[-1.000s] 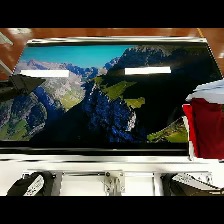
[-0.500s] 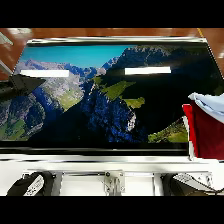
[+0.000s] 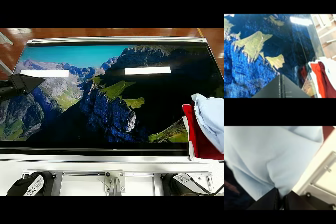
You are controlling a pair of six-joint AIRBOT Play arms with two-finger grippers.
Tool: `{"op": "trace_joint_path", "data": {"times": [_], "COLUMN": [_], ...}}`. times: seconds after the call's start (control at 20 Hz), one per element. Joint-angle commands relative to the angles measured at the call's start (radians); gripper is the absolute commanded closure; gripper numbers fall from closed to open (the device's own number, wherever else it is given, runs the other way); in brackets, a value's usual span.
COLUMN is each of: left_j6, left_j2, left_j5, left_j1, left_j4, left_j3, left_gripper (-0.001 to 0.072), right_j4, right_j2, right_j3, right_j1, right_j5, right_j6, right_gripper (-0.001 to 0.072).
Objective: Fold the shirts.
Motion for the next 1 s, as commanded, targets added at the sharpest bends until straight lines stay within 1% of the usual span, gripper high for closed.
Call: {"op": "trace_joint_path", "data": {"times": [0.0,0.05,0.1,0.15,0.2,0.25,0.3,0.4,0.45,0.5,0.55,0.6,0.7,0.75,0.8,0.85,0.9,0.95], "left_j6": [0.0,-0.001,-0.001,-0.002,-0.001,0.0,0.001,0.041,0.04,0.029,-0.003,-0.061,-0.222,-0.289,-0.317,-0.338,-0.377,-0.401], "left_j2": [0.0,0.0,0.0,0.0,0.0,0.0,0.0,0.0,0.0,-0.001,-0.006,-0.023,-0.097,-0.153,-0.218,-0.285,-0.36,-0.429], "left_j5": [0.002,0.002,0.002,0.002,0.002,0.006,0.018,0.034,0.045,0.06,0.08,0.095,0.096,0.091,0.066,0.023,-0.038,-0.098], "left_j1": [-0.001,-0.001,-0.001,-0.001,-0.001,-0.001,-0.001,-0.009,-0.026,-0.051,-0.086,-0.127,-0.224,-0.28,-0.338,-0.389,-0.441,-0.482], "left_j4": [0.0,0.0,0.0,0.0,0.0,0.001,0.001,0.006,0.038,0.108,0.203,0.322,0.592,0.705,0.79,0.859,0.937,0.99], "left_j3": [0.0,0.0,0.0,0.0,0.0,0.0,0.0,0.0,0.0,0.0,0.002,0.01,0.053,0.092,0.148,0.214,0.294,0.368], "left_gripper": [0.0668,0.0668,0.0668,0.0668,0.0668,0.0668,0.0668,0.0669,0.0669,0.067,0.067,0.067,0.067,0.067,0.067,0.067,0.067,0.0668], "right_j4": [-0.13,-0.124,-0.118,-0.12,-0.122,-0.122,-0.122,-0.12,-0.103,-0.054,0.013,0.056,0.127,0.174,0.197,0.188,0.163,0.159], "right_j2": [0.008,0.008,0.008,0.008,0.006,0.006,0.006,0.006,0.006,0.006,0.006,0.006,0.006,0.006,0.006,0.001,-0.014,-0.037], "right_j3": [-0.123,-0.142,-0.161,-0.171,-0.17,-0.167,-0.159,-0.084,-0.018,0.063,0.158,0.246,0.381,0.411,0.417,0.416,0.415,0.415], "right_j1": [0.0,0.0,0.0,0.0,0.0,0.0,0.0,0.0,0.0,0.0,0.006,0.029,0.143,0.235,0.341,0.47,0.604,0.719], "right_j5": [-0.037,-0.06,-0.083,-0.102,-0.114,-0.116,-0.115,-0.12,-0.13,-0.153,-0.204,-0.272,-0.393,-0.428,-0.443,-0.439,-0.433,-0.43], "right_j6": [-0.009,-0.01,-0.01,-0.01,-0.031,-0.059,-0.067,-0.079,-0.089,-0.117,-0.127,-0.14,-0.136,-0.136,-0.136,-0.136,-0.128,-0.111], "right_gripper": [0.0645,0.0644,0.0628,0.0513,0.0302,0.0168,0.0158,0.0158,0.0158,0.0158,0.0158,0.0158,0.0158,0.0155,0.0154,0.0152,0.0107,0.0031]}}
